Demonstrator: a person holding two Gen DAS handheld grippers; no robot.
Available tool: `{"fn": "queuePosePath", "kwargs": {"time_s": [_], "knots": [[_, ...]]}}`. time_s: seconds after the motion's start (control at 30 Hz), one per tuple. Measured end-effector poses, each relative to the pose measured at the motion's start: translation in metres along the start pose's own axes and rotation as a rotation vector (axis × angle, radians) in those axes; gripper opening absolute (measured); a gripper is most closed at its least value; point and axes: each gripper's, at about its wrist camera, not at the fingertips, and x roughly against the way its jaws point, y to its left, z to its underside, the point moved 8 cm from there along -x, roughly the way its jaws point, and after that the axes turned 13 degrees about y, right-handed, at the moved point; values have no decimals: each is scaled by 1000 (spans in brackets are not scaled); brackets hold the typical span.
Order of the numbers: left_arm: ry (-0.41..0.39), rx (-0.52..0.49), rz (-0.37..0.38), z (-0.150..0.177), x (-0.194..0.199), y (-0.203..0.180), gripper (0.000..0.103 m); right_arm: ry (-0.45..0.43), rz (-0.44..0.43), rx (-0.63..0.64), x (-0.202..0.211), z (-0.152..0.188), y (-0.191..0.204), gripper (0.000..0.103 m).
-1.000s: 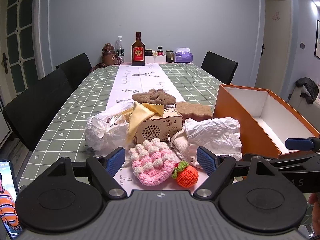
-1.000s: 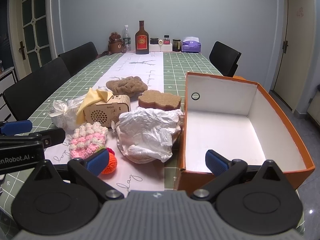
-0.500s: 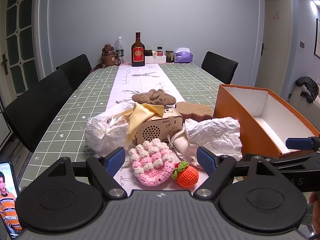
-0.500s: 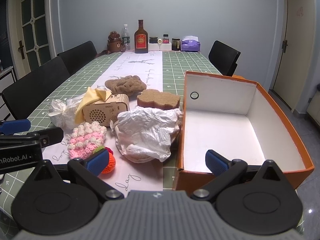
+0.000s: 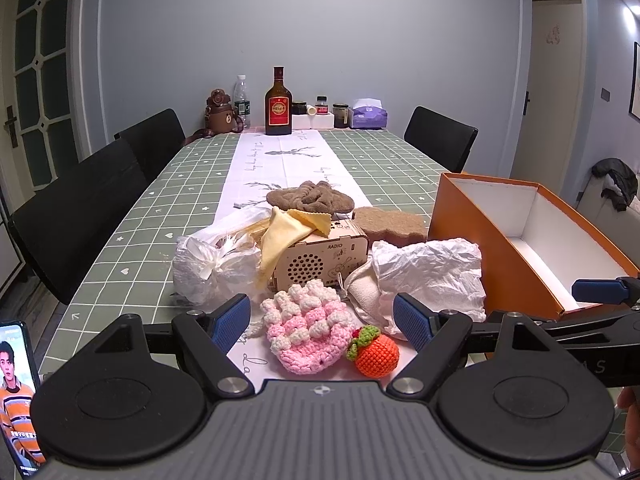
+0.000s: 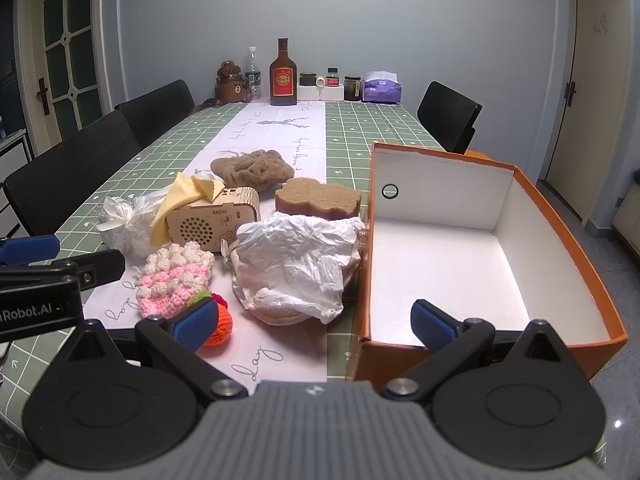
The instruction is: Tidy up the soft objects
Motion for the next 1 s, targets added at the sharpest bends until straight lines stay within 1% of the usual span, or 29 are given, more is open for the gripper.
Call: {"fn": "queuePosePath", "kwargs": {"time_s": [1.0], "knots": [[6, 18, 2, 3, -1, 9, 95, 18, 0, 10, -7, 3, 6, 100]]}}
